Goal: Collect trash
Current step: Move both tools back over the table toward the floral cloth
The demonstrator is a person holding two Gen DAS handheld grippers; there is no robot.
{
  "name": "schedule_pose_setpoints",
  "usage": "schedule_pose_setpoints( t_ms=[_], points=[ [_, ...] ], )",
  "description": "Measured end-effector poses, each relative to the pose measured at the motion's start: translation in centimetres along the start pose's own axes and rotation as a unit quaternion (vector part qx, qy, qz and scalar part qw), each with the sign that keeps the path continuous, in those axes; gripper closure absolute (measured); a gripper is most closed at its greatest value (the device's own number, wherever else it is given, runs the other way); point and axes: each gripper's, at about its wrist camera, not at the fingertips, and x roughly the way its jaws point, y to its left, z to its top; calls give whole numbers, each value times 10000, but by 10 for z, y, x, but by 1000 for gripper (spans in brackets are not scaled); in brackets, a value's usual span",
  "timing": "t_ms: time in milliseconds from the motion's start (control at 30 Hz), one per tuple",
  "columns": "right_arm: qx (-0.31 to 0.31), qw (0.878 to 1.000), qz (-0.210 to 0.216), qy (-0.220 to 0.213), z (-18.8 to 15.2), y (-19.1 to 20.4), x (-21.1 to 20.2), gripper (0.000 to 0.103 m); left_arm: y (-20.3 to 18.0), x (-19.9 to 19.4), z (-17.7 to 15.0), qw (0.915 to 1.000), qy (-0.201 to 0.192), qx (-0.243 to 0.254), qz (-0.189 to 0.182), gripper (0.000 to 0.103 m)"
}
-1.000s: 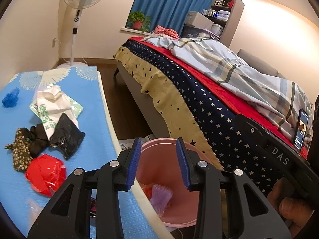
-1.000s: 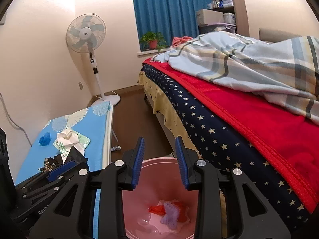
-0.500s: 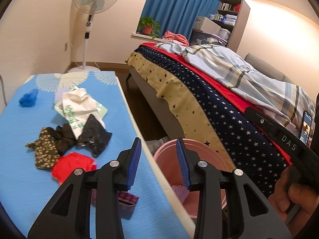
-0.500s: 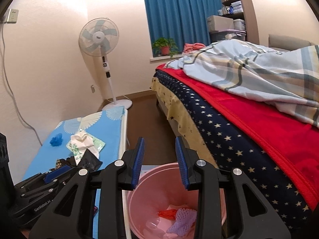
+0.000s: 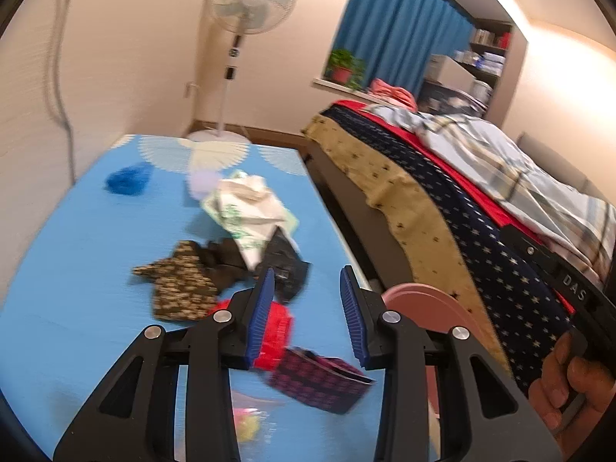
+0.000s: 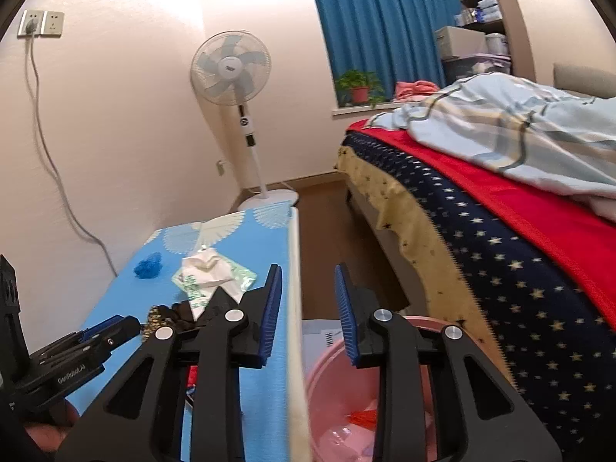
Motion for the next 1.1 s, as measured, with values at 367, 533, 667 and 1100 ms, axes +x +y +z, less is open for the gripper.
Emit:
schedule_pose_setpoints(
  t_ms=[367,533,667,1100],
  points=[
    [72,9988,441,191,-10,25,38,80,47,5,3,9965,-109,-368,745,68],
    [109,9978,576,324,-17,33,54,80,68,11,4,9937,-100,-536,981,68],
    [76,9961,737,471,-26,43,68,80,79,21,2,9924,6,-614,1064,68],
    [-17,9919,1023,758,-39,57,93,80,92,61,-1,9914,427,-738,995,67]
  ],
)
